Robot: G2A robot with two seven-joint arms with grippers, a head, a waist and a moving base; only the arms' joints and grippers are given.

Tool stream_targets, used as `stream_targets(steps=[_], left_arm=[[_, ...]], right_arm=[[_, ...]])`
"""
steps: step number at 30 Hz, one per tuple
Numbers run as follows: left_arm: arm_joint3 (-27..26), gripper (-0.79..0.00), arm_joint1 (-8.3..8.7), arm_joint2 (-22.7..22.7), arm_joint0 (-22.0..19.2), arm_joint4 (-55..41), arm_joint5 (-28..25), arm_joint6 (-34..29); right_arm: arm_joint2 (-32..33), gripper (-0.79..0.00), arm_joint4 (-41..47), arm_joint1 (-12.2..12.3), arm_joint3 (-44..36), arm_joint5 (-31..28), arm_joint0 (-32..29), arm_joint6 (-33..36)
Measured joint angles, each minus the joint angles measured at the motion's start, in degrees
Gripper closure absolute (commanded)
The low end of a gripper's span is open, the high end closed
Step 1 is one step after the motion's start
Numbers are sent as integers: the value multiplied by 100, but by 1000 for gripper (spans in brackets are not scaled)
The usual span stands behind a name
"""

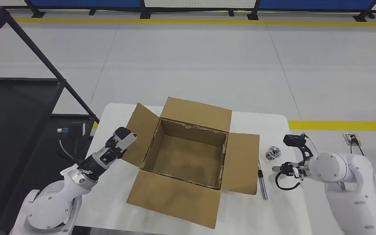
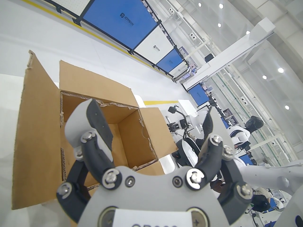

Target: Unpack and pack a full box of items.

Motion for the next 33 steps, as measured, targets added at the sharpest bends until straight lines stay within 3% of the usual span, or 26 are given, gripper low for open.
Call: stream_targets(steps=[2,6,9,16,24,33], left_arm=[[-17,-785,2,-2,18,6,-2,1],[-53,-785,3,8,58,-5,-18,10],[-85,-785,3,10,100,1,-42,32],[-158,-785,6,-80,284,-23,-91,124],[-249,-785,12,-194,467,-5,-81,200],[-345,-785,18,-243,554,29,-82,190]], right_arm=[[234,-785,108,22,-403,114,-152,-102],[670,-785,981,9,-1072,134,-437,-609],[642,-785,1806,-23,-1020,-187,-436,-897],[-258,-785,2623,-108,-79,-507,328,-874],[-1365,-785,2642,-249,461,-368,1089,-948],[-2078,-785,2555,-372,669,-177,1642,-1109]])
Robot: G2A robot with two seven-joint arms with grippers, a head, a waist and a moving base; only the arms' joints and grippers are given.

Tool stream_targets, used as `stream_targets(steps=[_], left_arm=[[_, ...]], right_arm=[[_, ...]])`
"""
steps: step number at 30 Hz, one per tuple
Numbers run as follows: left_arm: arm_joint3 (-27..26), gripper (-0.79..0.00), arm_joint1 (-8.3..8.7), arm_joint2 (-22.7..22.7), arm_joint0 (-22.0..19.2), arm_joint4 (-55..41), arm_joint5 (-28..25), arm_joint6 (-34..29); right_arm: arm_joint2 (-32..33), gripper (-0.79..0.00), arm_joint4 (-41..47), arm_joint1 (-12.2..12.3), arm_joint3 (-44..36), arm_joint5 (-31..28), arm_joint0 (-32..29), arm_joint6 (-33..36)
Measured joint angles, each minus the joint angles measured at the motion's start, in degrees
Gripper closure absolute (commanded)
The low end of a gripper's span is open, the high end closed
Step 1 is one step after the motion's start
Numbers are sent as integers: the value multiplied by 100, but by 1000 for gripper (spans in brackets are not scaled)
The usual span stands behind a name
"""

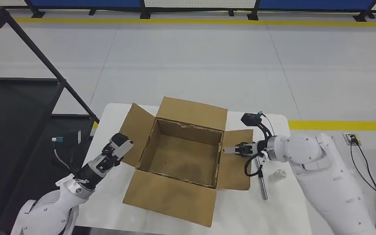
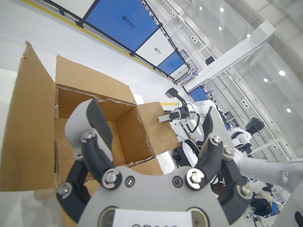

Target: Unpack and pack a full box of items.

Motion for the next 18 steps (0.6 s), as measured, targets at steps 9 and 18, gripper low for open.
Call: stream_targets(steps=[9,18], left_arm=[[-33,-785,6,-125,137,-60,-71,26],[-51,-785,10,-267,324,-137,-157,62]], right_arm=[[-609,-785,-12,-153,326,50,482,-281],[-1041,-785,-51,-303,715,125,947,-501]])
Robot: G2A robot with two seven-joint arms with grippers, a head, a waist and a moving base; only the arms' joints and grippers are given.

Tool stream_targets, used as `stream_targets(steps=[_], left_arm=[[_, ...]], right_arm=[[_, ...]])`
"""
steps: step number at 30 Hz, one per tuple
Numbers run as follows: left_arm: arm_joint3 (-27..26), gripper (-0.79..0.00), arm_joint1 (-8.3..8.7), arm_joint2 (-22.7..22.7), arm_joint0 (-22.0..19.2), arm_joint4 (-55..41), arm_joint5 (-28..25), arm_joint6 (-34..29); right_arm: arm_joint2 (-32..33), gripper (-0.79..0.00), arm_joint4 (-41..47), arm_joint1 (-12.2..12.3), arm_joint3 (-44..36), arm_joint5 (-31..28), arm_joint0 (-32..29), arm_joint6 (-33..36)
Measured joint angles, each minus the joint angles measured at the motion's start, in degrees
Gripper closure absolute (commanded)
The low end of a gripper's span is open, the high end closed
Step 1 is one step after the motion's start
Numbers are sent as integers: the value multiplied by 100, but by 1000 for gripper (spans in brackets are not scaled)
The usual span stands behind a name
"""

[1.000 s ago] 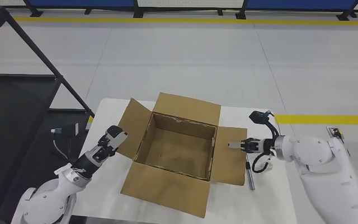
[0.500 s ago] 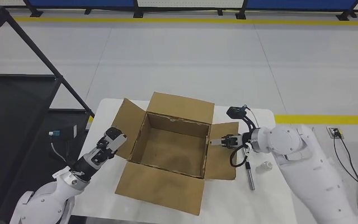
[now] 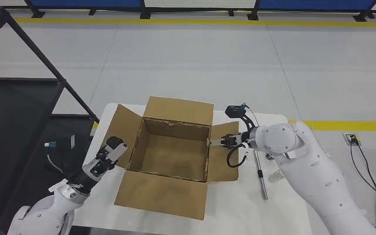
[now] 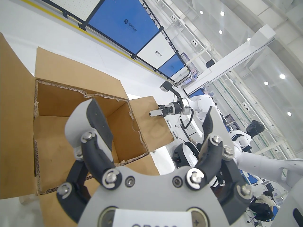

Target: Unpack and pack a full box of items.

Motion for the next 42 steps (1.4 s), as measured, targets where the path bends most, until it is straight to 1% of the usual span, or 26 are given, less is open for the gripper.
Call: stream_targets(steps=[7,11,14,17,20,21,23,26,35,37,39,42], left_arm=[[-27,-785,1,-55,83,-36,-38,5],[-31,-785,3,-62,94,-44,-46,-13],[-31,-785,3,-48,88,-64,-54,-39],[-22,-785,4,-1,48,-64,-61,-76],[-11,-785,4,58,-15,-59,-53,-109],[-6,-785,4,82,-43,-60,-53,-123],[-5,-785,6,124,-90,-58,-66,-161],[-34,-785,10,198,-150,-88,-248,-298],[-34,-785,10,197,-148,-89,-228,-287],[-34,-785,9,197,-146,-91,-226,-284],[-40,-785,-1,220,-105,-155,-186,-178],[-37,-785,-8,238,-46,-129,-141,-68]], right_arm=[[-64,-785,43,-40,142,-44,95,-122],[149,-785,-120,41,-85,-26,-14,-48],[469,-785,-389,167,-535,69,-266,107],[884,-785,-751,323,-1164,134,-648,342],[1331,-785,-1139,476,-1860,162,-1115,643],[1485,-785,-1356,531,-2146,251,-1307,802],[1585,-785,-1615,564,-2457,332,-1461,976],[1573,-785,-1535,561,-2364,330,-1425,928],[1571,-785,-1524,560,-2349,326,-1423,925],[1590,-785,-1537,565,-2368,256,-1493,807],[1699,-785,-1720,599,-2400,182,-1607,643],[1939,-785,-2021,668,-2439,82,-1794,692]])
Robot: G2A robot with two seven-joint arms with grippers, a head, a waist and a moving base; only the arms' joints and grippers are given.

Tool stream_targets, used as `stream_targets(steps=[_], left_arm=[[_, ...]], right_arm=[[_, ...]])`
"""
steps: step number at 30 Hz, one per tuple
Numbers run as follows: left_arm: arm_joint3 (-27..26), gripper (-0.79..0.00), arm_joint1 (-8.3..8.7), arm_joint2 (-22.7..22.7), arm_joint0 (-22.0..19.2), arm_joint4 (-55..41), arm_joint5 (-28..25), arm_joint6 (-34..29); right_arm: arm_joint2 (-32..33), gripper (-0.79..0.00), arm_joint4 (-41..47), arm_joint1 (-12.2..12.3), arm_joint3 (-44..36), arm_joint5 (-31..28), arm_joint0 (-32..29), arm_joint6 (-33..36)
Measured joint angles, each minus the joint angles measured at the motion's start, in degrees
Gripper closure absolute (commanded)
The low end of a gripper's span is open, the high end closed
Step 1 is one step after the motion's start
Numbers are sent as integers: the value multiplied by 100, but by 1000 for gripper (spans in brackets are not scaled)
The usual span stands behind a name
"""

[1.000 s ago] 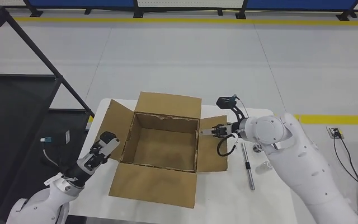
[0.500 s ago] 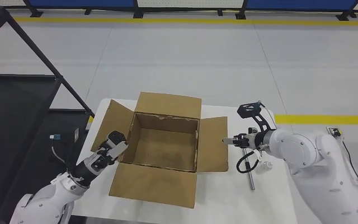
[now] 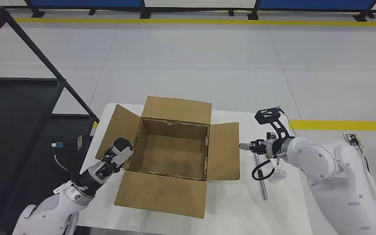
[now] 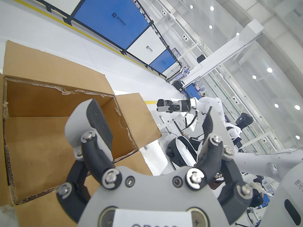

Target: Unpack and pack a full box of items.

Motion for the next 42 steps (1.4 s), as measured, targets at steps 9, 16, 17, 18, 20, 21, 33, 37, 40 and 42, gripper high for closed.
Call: stream_targets(steps=[9,16,17,18,20,21,33,37,40,42], left_arm=[[4,-785,4,20,4,44,-1,-69],[4,-785,4,20,4,43,-1,-68],[4,-785,4,20,4,43,-1,-68],[4,-785,4,20,4,43,-1,-68],[4,-785,4,20,4,43,-1,-68],[4,-785,4,20,4,43,-1,-68],[4,-785,4,20,4,43,-1,-68],[4,-785,4,20,4,43,-1,-68],[4,-785,4,20,4,43,-1,-68],[4,-785,4,20,4,43,-1,-68]], right_arm=[[662,-785,-756,198,129,-260,-721,655],[767,-785,-960,244,365,-313,-1071,643],[766,-785,-962,245,371,-313,-1103,618],[763,-785,-958,246,380,-313,-1146,570],[756,-785,-952,246,394,-307,-1218,470],[753,-785,-931,244,401,-311,-1274,381],[867,-653,-1020,238,352,-226,-1932,-759],[975,-643,-984,234,300,-204,-2253,-1226],[1063,-650,-939,230,321,-170,-2435,-1489],[1096,-643,-897,225,352,-168,-2518,-1628]])
